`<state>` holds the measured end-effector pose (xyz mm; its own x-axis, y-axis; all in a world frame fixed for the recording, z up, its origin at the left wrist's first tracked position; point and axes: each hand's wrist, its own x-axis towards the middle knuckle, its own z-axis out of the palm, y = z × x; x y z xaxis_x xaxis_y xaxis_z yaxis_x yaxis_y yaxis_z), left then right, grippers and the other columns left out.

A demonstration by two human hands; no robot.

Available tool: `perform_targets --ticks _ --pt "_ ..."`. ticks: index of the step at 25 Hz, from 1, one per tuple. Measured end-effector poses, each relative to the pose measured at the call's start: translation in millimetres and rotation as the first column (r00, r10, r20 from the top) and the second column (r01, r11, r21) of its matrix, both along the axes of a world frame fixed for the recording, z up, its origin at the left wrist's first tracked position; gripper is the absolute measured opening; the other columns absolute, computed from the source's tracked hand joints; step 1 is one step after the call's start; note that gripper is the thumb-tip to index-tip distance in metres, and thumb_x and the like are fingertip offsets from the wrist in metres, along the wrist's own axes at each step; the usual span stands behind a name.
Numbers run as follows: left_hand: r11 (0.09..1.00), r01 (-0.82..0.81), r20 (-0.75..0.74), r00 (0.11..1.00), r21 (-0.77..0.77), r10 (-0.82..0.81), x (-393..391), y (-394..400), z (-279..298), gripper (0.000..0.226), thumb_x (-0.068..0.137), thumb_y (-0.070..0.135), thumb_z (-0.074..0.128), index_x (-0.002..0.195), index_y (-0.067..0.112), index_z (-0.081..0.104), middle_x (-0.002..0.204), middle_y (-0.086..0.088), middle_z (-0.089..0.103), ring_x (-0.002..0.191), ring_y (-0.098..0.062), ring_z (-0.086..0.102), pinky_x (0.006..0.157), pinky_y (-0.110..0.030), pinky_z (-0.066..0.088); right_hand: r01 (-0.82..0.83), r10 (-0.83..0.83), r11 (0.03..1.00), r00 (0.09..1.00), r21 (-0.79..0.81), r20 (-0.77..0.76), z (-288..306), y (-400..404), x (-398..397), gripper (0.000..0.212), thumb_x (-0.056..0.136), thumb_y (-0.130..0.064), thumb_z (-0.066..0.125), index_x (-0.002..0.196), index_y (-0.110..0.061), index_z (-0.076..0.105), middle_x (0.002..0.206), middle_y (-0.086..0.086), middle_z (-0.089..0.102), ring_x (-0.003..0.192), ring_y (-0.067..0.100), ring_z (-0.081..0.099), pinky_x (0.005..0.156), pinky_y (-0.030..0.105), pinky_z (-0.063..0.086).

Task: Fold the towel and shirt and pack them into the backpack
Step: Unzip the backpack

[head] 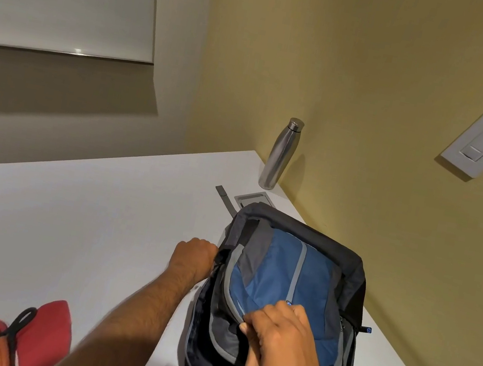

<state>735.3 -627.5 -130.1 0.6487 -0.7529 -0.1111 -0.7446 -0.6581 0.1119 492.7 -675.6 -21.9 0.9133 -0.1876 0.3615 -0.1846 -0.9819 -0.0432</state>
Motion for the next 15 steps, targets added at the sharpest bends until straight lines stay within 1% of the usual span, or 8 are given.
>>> perform_targets --ticks 2,4,5,8,10,13,15 --pt "0.999 -0.005 -0.03 1.0 -0.046 0.004 1 12 0 0.026 0.097 0.029 0.054 0.118 0.017 0.063 0.115 -0.003 0.067 0.107 -0.022 0.06 0.082 -0.031 0.043 -0.005 0.005 1.0 1.0 0.005 -0.021 -4 3 0 0.013 0.077 -0.031 0.061 0.067 -0.025 0.066 0.061 -0.012 0.057 0.061 0.011 0.051 0.067 0.024 0.035" --pt "0.994 -0.036 -0.085 0.996 -0.103 0.027 -1 31 -1 0.03 0.097 0.032 0.054 0.123 0.018 0.062 0.118 -0.002 0.066 0.108 -0.02 0.06 0.083 -0.029 0.044 -0.013 0.014 1.0 0.998 0.019 -0.054 -10 8 1 0.008 0.07 -0.029 0.071 0.064 -0.025 0.066 0.059 -0.012 0.056 0.059 0.012 0.051 0.06 0.025 0.042" --pt "0.988 -0.069 -0.122 0.991 -0.136 0.052 -3 43 -1 0.032 0.097 0.034 0.055 0.125 0.019 0.061 0.119 -0.001 0.066 0.108 -0.02 0.061 0.085 -0.029 0.046 -0.016 0.018 1.0 0.997 0.026 -0.074 -15 12 1 0.01 0.067 -0.029 0.074 0.063 -0.025 0.066 0.058 -0.012 0.056 0.058 0.012 0.051 0.056 0.026 0.043" --pt "0.956 -0.187 -0.234 0.963 -0.228 0.133 -14 84 -1 0.037 0.095 0.037 0.057 0.131 0.025 0.058 0.125 0.005 0.065 0.114 -0.017 0.059 0.093 -0.029 0.047 -0.02 0.021 1.0 0.99 0.006 -0.142 -32 23 2 0.017 0.062 -0.029 0.079 0.058 -0.025 0.064 0.055 -0.01 0.054 0.054 0.012 0.051 0.052 0.025 0.04" --pt "0.922 -0.265 -0.271 0.944 -0.284 0.188 -22 115 1 0.037 0.094 0.039 0.057 0.129 0.027 0.058 0.124 0.01 0.065 0.115 -0.014 0.057 0.093 -0.028 0.046 -0.019 0.014 1.0 0.98 -0.025 -0.196 -43 31 2 0.022 0.057 -0.028 0.083 0.055 -0.025 0.062 0.053 -0.01 0.053 0.051 0.013 0.051 0.051 0.024 0.037" --pt "0.847 -0.4 -0.341 0.897 -0.351 0.282 -31 166 5 0.035 0.092 0.04 0.059 0.125 0.03 0.06 0.117 0.016 0.065 0.114 -0.01 0.055 0.091 -0.027 0.046 -0.021 0.0 0.996 0.968 -0.082 -0.251 -54 42 5 0.032 0.047 -0.027 0.088 0.048 -0.024 0.056 0.049 -0.008 0.051 0.046 0.015 0.051 0.049 0.025 0.03" --pt "0.791 -0.486 -0.387 0.856 -0.372 0.343 -34 203 5 0.035 0.09 0.041 0.062 0.124 0.031 0.061 0.114 0.018 0.064 0.111 -0.009 0.056 0.091 -0.027 0.046 -0.009 -0.007 0.998 0.967 -0.06 -0.253 -54 50 9 0.034 0.044 -0.028 0.087 0.047 -0.023 0.054 0.047 -0.006 0.051 0.044 0.017 0.051 0.045 0.027 0.036"
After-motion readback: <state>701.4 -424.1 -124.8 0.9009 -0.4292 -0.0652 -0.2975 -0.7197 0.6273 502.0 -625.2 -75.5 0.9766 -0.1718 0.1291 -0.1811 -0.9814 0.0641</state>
